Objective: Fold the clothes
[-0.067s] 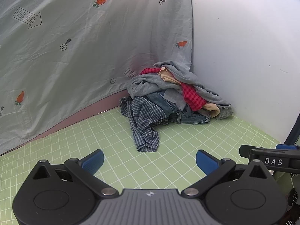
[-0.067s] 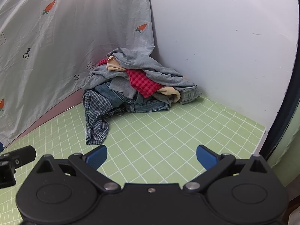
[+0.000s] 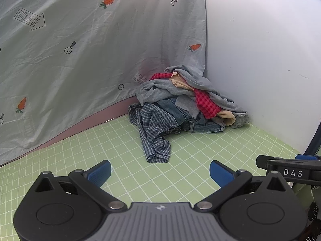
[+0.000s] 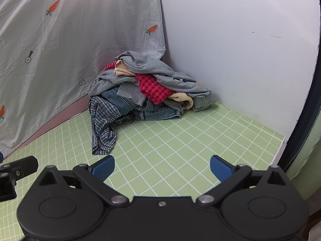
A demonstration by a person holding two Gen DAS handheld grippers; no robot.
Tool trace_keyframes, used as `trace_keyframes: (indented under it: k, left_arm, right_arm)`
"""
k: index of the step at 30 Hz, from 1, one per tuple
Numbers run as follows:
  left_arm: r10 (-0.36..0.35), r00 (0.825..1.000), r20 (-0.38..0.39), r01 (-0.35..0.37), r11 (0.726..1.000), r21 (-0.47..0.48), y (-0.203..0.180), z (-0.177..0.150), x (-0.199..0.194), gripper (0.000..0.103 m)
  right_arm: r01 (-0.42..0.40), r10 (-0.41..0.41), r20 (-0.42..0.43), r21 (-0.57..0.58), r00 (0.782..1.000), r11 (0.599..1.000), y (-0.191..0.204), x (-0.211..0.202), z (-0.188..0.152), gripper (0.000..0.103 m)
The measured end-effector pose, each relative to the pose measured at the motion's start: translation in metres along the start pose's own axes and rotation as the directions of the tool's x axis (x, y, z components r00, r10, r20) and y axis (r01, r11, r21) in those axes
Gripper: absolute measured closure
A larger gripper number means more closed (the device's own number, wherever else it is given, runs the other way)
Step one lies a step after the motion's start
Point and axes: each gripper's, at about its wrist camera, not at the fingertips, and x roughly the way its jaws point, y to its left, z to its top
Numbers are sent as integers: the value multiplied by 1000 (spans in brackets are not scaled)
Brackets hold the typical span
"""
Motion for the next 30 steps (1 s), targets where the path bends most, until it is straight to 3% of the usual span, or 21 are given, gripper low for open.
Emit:
trace_keyframes:
  k: [30]
  left_arm:
    - [-29, 999, -14, 29, 1000, 2, 2, -2, 2, 0]
  right_arm:
    - [6, -6, -13, 12, 1000, 1000, -2, 2, -1, 1]
